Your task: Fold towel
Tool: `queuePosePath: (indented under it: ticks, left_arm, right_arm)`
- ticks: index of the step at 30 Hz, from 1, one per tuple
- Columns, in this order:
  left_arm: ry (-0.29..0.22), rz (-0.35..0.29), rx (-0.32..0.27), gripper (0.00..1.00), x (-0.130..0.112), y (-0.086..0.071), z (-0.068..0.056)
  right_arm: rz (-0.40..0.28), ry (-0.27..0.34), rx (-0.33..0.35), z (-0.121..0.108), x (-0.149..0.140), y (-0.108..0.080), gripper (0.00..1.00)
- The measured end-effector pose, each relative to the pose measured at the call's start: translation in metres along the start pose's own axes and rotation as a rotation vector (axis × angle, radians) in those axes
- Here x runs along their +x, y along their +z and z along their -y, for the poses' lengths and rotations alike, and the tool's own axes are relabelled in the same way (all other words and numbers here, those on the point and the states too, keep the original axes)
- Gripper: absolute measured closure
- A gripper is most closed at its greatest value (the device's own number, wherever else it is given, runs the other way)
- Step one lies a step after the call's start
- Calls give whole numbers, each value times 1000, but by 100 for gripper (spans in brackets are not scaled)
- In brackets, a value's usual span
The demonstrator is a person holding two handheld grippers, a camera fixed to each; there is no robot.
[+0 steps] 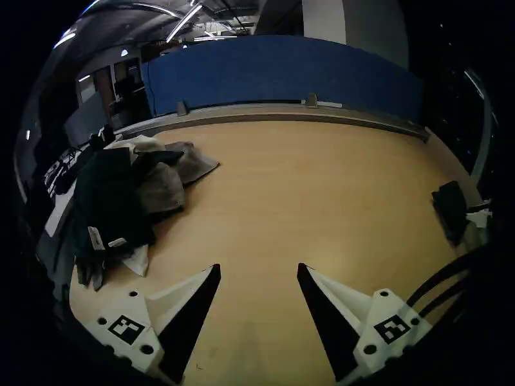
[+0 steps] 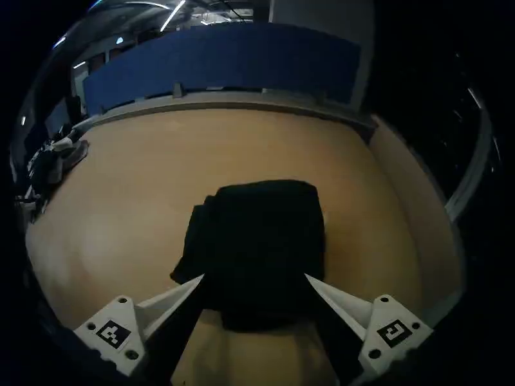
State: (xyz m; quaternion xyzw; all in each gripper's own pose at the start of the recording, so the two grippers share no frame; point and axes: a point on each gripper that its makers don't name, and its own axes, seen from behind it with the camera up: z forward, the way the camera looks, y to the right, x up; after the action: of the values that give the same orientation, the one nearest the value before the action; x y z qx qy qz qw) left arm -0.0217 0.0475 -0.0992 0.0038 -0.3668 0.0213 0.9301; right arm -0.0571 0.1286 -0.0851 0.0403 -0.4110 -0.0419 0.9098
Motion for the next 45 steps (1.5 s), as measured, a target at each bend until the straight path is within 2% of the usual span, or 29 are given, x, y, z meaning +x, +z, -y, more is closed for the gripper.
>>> queuePosePath:
  ticks: [5,9,18,27,30,36,41,45]
  left_arm:
    - [0,3,4,12,-2,1,3]
    - [1,5,7,12,-1,0,5]
    - [-3,0,10,12,2,1,6]
    - [-4,2,10,12,0,0,7]
    - [-1,3,13,12,-1,-1,8]
    - [-3,8,21,12,-3,-2,10]
    - [-7,13,29,12,-7,-2,13]
    - [-11,15,35,12,-9,-1,17]
  right_arm:
    - [29,2,-3,1,-16,8,0]
    - [27,11,0,0,-16,8,0]
    - [-44,36,-6,-4,15,-7,0]
    - [-74,33,-3,-3,32,-6,0]
    - [-85,23,-4,-5,45,2,0]
    - [-87,19,11,-8,70,31,0]
    - [-51,39,17,-13,72,57,0]
    - [-21,43,18,-14,66,68,0]
